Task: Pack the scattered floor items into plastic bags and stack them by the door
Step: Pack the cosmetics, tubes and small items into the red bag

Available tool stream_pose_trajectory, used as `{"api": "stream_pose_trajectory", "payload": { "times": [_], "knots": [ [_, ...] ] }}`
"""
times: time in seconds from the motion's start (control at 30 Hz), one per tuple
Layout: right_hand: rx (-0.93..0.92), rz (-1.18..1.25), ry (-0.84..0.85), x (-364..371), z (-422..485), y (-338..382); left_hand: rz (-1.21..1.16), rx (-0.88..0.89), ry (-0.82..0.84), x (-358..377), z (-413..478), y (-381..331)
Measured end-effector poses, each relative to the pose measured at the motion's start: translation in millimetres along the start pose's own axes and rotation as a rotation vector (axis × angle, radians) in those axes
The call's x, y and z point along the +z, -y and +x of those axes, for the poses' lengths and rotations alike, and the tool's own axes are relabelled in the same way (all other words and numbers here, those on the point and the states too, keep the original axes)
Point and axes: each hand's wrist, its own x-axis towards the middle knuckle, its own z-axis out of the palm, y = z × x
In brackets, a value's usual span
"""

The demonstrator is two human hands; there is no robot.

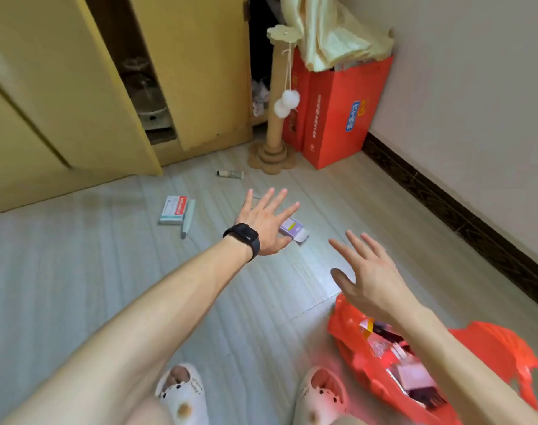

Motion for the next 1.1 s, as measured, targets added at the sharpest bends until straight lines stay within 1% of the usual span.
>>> {"api": "stream_pose_trajectory", "payload": {
  "times": [0.1, 0.2, 0.37, 0.53, 0.67, 0.77, 0.83, 0.93, 0.97, 1.1],
  "knots": [
    [-0.112, -0.046, 0.017, 7.2, 51.6, 41.3, -0.028, -0.168, 0.04, 16.4, -13.4, 58.3],
    [-0.199, -0.082, 0.049, 27.9, 100.2, 78.0, -0.057, -0.292, 0.089, 46.4, -27.2, 107.6],
    [-0.246, -0.178, 0.206, 84.1, 173.9, 122.8, -0.095, -0.446, 0.171, 118.9, -31.9, 174.2],
    [-0.187, -0.261, 0.386, 158.0, 241.4, 141.6, -0.189, -0.528, 0.269, 190.0, -16.8, 221.1],
    [-0.037, -0.222, 0.47, 216.5, 288.2, 147.3, -0.214, -0.552, 0.329, 239.4, 6.0, 245.9],
    [0.123, -0.133, 0.452, 257.8, 312.6, 149.6, -0.238, -0.598, 0.337, 268.6, 27.2, 256.8],
    [0.161, -0.109, 0.387, 283.1, 315.9, 145.5, -0.243, -0.641, 0.32, 281.3, 41.6, 265.0],
    [0.061, -0.183, 0.205, 314.3, 299.7, 131.6, -0.316, -0.67, 0.339, 298.5, 52.3, 275.9],
    [0.047, -0.194, 0.175, 320.9, 291.1, 127.0, -0.334, -0.669, 0.337, 304.0, 50.2, 275.8],
    [-0.015, -0.198, 0.19, 325.8, 264.6, 114.8, -0.319, -0.673, 0.282, 313.7, 31.6, 261.6]
  ]
}}
